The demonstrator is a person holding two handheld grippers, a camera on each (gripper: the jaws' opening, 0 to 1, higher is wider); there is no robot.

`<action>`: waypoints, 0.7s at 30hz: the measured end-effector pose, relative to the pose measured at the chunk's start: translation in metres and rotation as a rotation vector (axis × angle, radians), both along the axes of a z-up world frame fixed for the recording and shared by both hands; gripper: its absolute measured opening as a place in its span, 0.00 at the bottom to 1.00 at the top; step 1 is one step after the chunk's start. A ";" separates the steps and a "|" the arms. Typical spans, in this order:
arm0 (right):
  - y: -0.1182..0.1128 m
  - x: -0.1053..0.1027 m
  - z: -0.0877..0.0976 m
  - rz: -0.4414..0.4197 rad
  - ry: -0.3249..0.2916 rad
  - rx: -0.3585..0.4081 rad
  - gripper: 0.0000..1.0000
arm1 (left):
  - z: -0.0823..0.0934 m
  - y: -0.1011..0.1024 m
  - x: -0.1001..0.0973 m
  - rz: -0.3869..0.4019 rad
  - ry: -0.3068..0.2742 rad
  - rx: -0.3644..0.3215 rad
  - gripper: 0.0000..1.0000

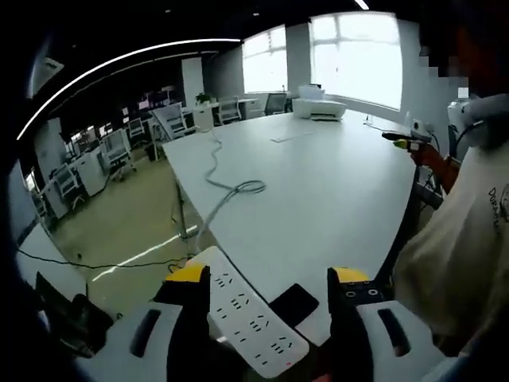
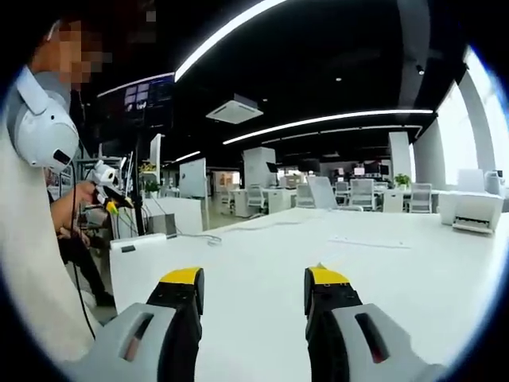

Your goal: Pick up the power strip scattered on the table, fix it on the side mounting bracket of the table, and press the switch

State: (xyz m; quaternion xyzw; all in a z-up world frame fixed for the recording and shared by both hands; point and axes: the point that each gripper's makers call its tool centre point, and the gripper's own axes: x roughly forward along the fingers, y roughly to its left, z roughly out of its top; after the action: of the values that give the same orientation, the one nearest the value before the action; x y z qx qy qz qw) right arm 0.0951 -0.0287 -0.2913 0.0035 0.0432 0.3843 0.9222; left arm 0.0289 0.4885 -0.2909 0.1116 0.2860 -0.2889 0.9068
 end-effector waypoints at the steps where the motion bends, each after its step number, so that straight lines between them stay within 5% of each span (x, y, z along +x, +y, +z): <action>1: 0.001 0.000 0.000 0.002 0.001 -0.001 0.47 | -0.001 0.002 -0.001 -0.006 0.007 0.008 0.64; 8: 0.001 0.000 -0.002 0.009 0.004 -0.004 0.46 | -0.012 0.006 -0.008 -0.043 0.081 0.005 0.66; 21: 0.005 -0.001 -0.005 0.016 0.013 -0.017 0.46 | -0.051 0.029 -0.022 -0.111 0.231 0.162 0.64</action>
State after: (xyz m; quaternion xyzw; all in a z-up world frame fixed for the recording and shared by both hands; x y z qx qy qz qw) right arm 0.0941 -0.0236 -0.2958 -0.0024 0.0524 0.3912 0.9188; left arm 0.0069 0.5179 -0.3416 0.1660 0.4041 -0.3254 0.8386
